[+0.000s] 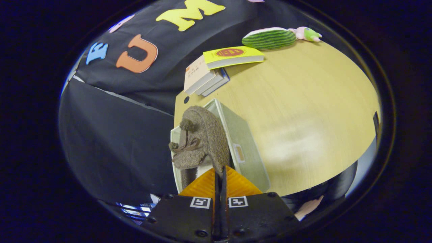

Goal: Open the storage box then place both shoes into the box .Put the left shoe in first, then the right shoe, with the right side of both shoes facing outward in a uniform manner.

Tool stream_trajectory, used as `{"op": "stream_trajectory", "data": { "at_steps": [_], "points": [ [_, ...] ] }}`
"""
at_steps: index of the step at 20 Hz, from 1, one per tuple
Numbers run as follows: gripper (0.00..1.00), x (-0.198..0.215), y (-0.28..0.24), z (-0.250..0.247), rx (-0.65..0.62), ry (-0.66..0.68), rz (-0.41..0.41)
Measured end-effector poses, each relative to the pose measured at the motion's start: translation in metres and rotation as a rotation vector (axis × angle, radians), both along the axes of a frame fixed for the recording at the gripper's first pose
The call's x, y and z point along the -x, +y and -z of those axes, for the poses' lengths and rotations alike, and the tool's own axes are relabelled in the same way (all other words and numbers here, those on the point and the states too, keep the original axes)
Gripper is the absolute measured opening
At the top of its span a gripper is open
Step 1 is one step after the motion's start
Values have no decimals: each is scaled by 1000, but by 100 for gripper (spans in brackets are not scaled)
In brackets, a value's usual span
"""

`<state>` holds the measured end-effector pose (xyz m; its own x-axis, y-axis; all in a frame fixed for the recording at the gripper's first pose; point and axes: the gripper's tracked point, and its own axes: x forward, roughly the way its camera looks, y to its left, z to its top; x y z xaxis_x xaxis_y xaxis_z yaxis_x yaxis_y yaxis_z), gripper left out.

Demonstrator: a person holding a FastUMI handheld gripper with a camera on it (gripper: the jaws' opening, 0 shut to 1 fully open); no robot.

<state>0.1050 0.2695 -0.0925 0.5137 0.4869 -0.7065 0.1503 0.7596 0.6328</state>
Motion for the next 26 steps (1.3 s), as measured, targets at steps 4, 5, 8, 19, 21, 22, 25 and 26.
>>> {"op": "stream_trajectory", "data": {
  "at_steps": [4, 5, 8, 19, 21, 22, 25, 26],
  "points": [
    [43, -5, -3, -11, 74, -103, -4],
    [47, -5, -5, -21, 100, -152, -11],
    [65, -12, -13, -53, 196, -353, -18],
    [100, 67, -119, -184, 527, -1075, 163],
    [100, 89, -139, -187, 544, -1122, 183],
    [100, 97, -150, -187, 555, -1131, 189],
    [100, 117, -177, -177, 562, -1124, 187],
    [100, 123, -183, -179, 554, -1136, 191]
  ]
}}
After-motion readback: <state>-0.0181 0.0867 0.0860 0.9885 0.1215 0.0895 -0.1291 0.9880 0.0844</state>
